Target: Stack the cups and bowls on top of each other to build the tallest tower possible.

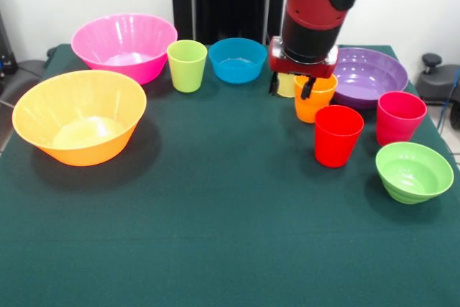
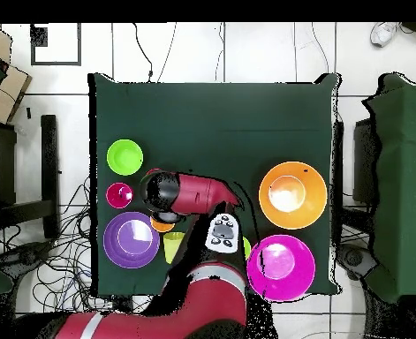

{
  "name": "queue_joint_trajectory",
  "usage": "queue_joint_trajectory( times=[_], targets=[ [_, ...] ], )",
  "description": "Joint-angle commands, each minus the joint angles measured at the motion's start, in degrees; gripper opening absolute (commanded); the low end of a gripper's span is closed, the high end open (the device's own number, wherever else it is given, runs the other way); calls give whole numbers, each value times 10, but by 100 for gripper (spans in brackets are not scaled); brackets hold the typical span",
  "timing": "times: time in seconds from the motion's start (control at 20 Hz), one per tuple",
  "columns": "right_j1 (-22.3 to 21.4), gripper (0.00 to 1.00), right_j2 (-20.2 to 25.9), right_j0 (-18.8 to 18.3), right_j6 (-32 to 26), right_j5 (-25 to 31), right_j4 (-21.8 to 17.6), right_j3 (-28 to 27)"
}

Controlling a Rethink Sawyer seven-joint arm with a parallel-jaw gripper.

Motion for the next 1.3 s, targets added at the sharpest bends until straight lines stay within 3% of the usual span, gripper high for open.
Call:
queue_joint_trajectory(
  times=[0.05,0.7,1.3],
  targets=[
    [-6,100,37,25,113,54,27,-37],
    [-15,100,51,54,143,63,36,-40],
    [4,100,51,78,159,106,55,-101]
  ],
)
